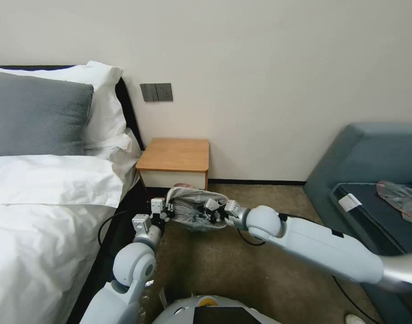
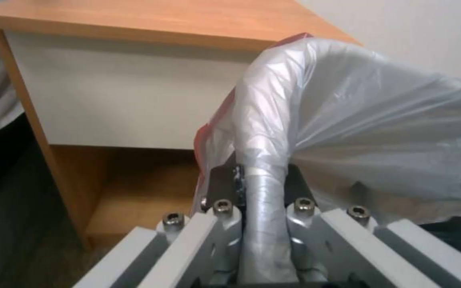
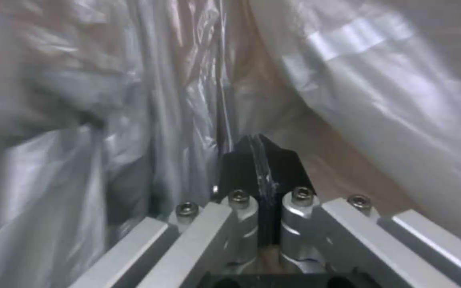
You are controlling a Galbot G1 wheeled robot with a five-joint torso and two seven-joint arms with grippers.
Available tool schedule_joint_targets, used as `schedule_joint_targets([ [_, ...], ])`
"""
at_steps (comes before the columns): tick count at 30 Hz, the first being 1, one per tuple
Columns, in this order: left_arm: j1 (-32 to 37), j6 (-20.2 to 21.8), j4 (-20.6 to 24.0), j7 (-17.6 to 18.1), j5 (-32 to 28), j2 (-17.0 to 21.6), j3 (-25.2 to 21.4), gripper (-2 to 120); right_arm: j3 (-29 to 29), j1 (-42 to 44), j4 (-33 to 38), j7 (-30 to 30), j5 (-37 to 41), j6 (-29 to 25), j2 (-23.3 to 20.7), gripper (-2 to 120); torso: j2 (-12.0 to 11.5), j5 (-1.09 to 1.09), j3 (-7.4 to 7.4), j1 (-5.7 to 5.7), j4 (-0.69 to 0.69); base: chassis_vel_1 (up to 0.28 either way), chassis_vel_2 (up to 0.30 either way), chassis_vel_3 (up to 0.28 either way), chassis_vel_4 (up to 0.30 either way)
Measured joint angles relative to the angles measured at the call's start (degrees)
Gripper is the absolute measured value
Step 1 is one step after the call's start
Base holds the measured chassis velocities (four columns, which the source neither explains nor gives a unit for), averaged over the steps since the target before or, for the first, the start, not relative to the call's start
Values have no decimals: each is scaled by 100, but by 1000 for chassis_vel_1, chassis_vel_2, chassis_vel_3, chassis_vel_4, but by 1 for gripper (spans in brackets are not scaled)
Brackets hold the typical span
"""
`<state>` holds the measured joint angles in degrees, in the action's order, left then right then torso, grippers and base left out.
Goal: Pick up the garbage bag from the table and place it over the trash can.
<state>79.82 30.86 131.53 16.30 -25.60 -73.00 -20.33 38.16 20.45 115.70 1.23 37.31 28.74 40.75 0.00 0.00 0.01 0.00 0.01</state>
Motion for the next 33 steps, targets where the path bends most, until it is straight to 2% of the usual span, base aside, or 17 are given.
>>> schedule_joint_targets([
  [8, 29, -21, 81, -17, -4, -65, 88, 3, 465, -370, -641, -81, 44, 15, 481, 0, 0, 0, -1, 0, -2, 0, 0, 0, 0],
  [15, 48, -21, 128, -52, 51, -72, 122, 3, 1026, -818, -1417, -160, 92, 84, 1221, 0, 0, 2, 0, 0, 2, 0, 0, 0, 0],
  [19, 58, -20, 128, -64, 76, -79, 130, 3, 1111, -833, -1680, -138, 15, 63, 1350, 0, 0, 0, 0, 0, 0, 0, 0, 0, 0],
  [25, 53, -20, 61, -72, 87, -88, 122, 3, 948, -730, -1595, -119, -37, 9, 1226, 0, 0, 1, 0, 0, -1, 0, 0, 0, 0],
  [33, -8, -135, -20, 0, -87, -167, 21, 3, 254, -91, -525, -146, -19, -10, 545, 0, 0, 0, 0, 0, -1, 0, 0, 0, 0],
])
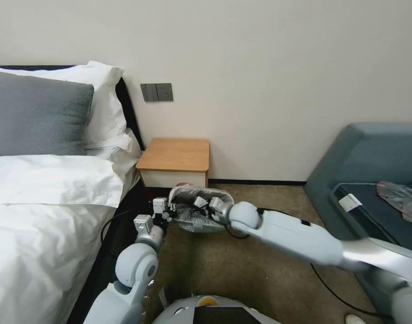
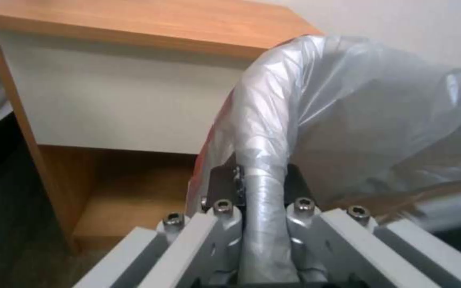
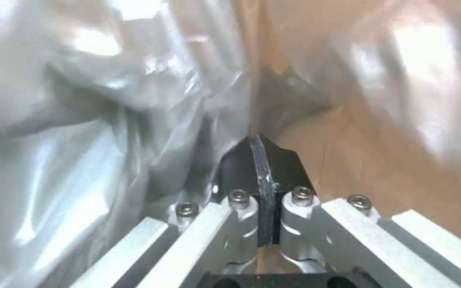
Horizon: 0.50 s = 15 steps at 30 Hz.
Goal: Pick up the garbage bag from the table and place it over the trash can.
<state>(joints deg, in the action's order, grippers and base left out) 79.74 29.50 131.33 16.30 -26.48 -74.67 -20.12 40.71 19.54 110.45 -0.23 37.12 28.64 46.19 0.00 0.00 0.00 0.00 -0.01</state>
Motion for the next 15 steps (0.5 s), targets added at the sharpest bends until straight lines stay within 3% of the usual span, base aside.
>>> schedule_joint_targets([
  [5, 34, -22, 55, 85, -194, -27, -56, 3, -844, 925, 442, 72, -143, -119, -384, 0, 0, -4, 0, 0, 0, 0, 0, 0, 0],
  [9, 69, 33, 26, 117, -240, -15, -57, 3, -2098, 1887, 928, 226, -273, -260, -690, 0, 1, -2, -1, 0, 1, 0, 0, 0, 0],
  [10, 69, 33, 26, 117, -240, -15, -57, 3, -2098, 1887, 928, 226, -273, -260, -690, 0, 1, -2, -1, 0, 1, 0, 0, 0, 0],
  [13, 65, 54, -64, 120, -249, -26, -16, 3, -2933, 2653, 1294, 314, -286, -394, -916, 0, 1, 0, 0, 0, 1, 0, 0, 0, 0],
  [15, 62, 61, -103, 124, -254, -30, 6, 3, -3189, 2910, 1398, 337, -289, -435, -966, 0, 1, -2, -1, 0, 0, 0, 0, 0, 0],
])
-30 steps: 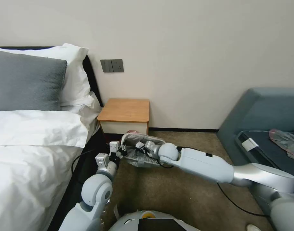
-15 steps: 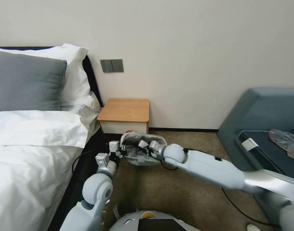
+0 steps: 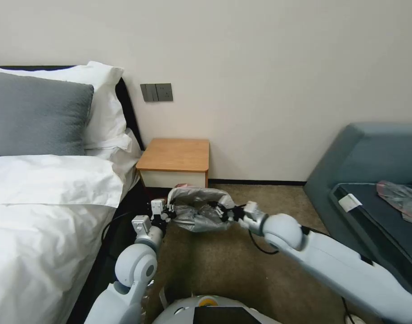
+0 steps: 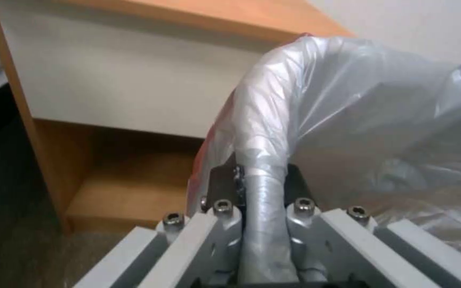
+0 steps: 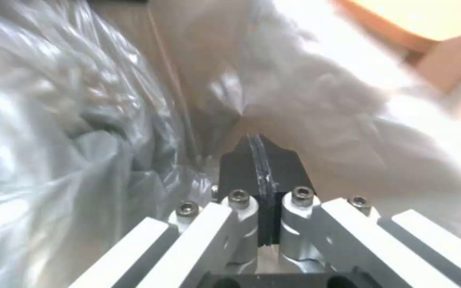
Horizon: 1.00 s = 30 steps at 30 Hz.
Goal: Pick up the garbage bag from the table and place it over the trash can.
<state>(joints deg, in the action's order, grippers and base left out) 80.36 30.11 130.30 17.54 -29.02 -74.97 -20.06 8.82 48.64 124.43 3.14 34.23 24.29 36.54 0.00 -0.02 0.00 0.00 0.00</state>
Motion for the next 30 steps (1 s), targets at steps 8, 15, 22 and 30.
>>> schedule_joint_targets([
  [8, -18, 176, -189, 96, -506, 3, 71, 3, -1344, 1535, 1007, -312, -173, -461, -124, 0, 0, 3, 0, 0, 0, 0, 0, 0, 0],
  [15, 18, 667, -127, 297, -1385, 37, -115, 3, -1898, 2033, 1031, -1140, -276, -677, 790, 18, 0, 1, 0, 0, 2, 0, 0, 0, 0],
  [22, 248, 901, -184, 363, -1610, 43, -272, 3, -2389, 2145, 534, -1200, -57, -1023, 1536, 41, 0, 2, 0, 0, 2, 0, 0, 0, 0],
  [30, 362, 993, -494, 392, -1719, -21, -248, 3, -2415, 2172, 320, -1120, -28, -1081, 1925, 73, 0, 2, 0, 0, 0, 0, 0, 0, 0],
])
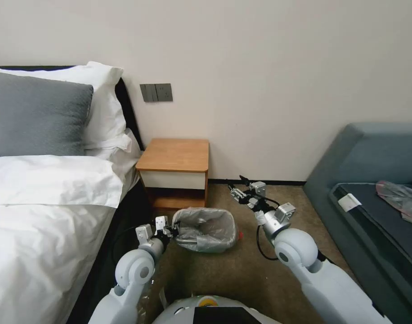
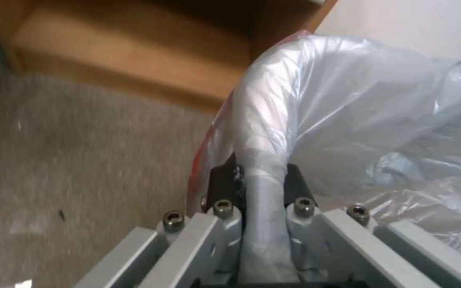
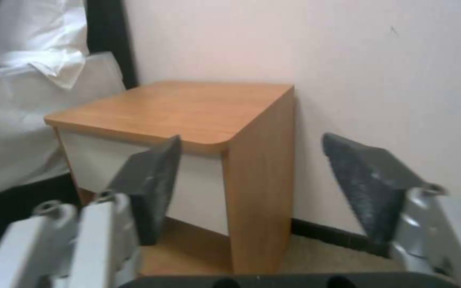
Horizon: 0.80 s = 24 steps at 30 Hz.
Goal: Pick up the garbage bag from the table and place it over the trash can.
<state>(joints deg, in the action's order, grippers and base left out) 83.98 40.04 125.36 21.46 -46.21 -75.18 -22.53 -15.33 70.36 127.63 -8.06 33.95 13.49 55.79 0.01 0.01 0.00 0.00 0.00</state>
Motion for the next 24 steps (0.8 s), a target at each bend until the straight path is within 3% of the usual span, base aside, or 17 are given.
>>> schedule_joint_targets([
  [8, 197, 22, -206, -98, 15, -46, 35, 3, 94, -38, 23, 94, -82, 11, 113, 99, 0, 0, 0, 0, 0, 0, 0, 0, 0],
  [24, 297, 49, -378, -189, 106, -158, 61, 3, 146, -54, 115, 325, -190, 28, 181, 100, 0, -1, 0, 0, 0, 0, 0, 0, 0],
])
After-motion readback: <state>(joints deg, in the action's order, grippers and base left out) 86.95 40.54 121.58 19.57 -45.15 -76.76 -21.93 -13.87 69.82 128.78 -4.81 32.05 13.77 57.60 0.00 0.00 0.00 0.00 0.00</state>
